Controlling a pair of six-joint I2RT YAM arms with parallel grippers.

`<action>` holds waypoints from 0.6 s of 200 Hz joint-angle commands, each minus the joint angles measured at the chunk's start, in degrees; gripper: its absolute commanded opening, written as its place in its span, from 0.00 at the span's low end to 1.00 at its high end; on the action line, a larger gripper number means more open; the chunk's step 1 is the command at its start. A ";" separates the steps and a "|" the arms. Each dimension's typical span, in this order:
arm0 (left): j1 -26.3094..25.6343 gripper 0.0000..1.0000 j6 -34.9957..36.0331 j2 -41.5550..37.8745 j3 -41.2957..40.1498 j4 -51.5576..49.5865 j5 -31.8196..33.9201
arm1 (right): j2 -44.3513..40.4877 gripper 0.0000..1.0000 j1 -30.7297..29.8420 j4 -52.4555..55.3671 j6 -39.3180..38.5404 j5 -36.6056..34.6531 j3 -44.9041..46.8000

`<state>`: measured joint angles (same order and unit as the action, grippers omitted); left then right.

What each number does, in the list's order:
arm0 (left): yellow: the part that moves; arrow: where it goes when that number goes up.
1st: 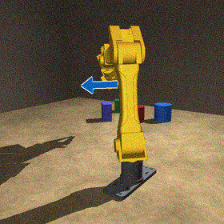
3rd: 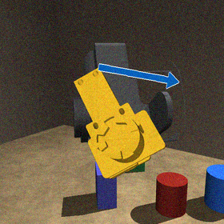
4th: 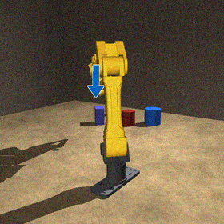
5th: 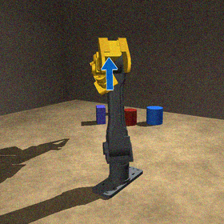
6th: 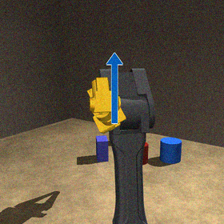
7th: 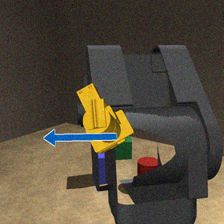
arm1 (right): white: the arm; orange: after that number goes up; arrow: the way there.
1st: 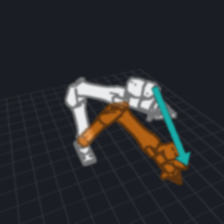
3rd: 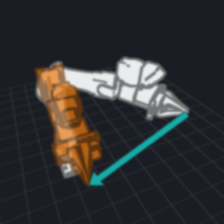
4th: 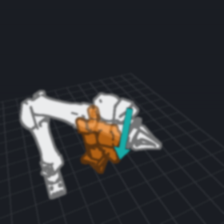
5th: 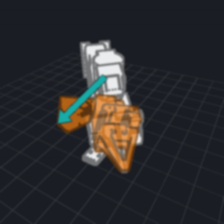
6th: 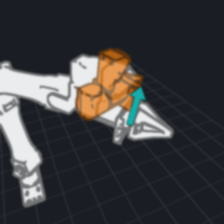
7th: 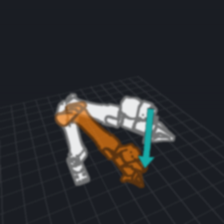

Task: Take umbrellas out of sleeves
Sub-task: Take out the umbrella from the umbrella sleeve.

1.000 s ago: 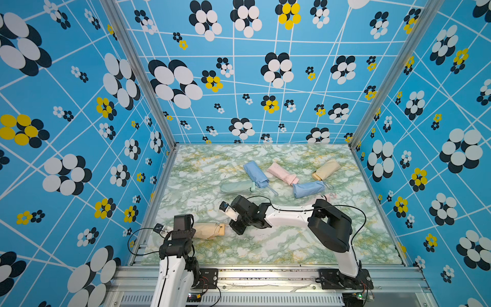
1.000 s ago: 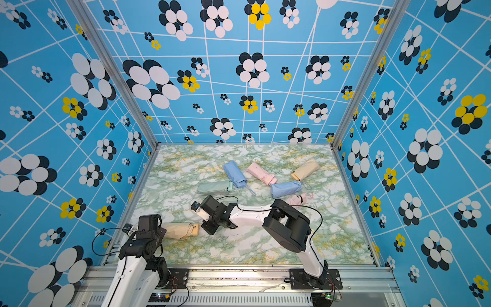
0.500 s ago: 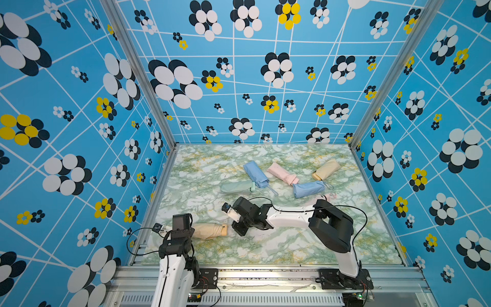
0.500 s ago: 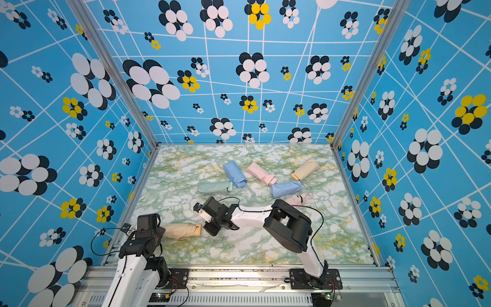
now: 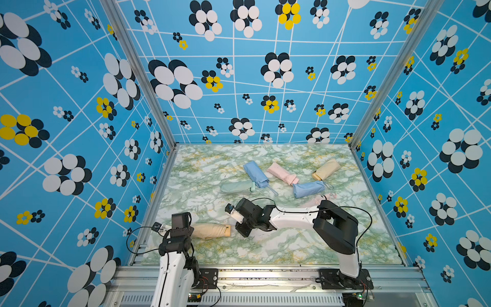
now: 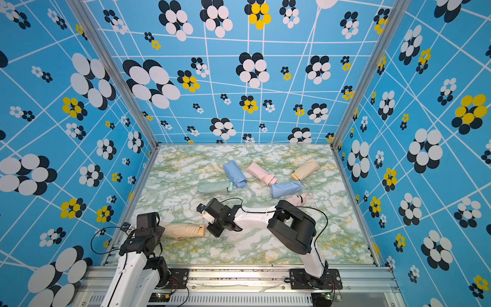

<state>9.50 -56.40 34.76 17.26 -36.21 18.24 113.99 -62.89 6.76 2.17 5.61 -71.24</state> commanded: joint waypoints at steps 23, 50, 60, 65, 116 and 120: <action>1.65 0.00 -0.99 0.41 1.03 -0.38 1.66 | -3.16 0.00 -0.04 1.75 0.69 -2.27 1.96; 1.95 0.00 -1.43 0.16 0.67 -0.55 1.80 | -3.56 0.00 -0.04 1.87 0.49 -2.33 2.41; 1.99 0.00 -1.48 0.04 0.48 -0.53 1.93 | -3.76 0.00 -0.01 1.97 0.44 -2.40 2.52; 2.02 0.00 -1.52 0.00 0.49 -0.53 1.91 | -3.86 0.00 -0.04 2.04 0.38 -2.52 2.64; 2.14 0.00 -1.52 -0.32 0.41 -0.48 2.50 | -4.74 0.00 0.01 2.29 0.15 -3.22 3.64; 2.12 0.00 -1.44 -0.36 0.34 -0.33 2.50 | -4.75 0.00 -0.01 2.29 0.17 -3.28 3.66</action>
<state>10.87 -57.45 34.81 17.26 -36.23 18.35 111.66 -62.89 7.05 2.20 4.25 -68.82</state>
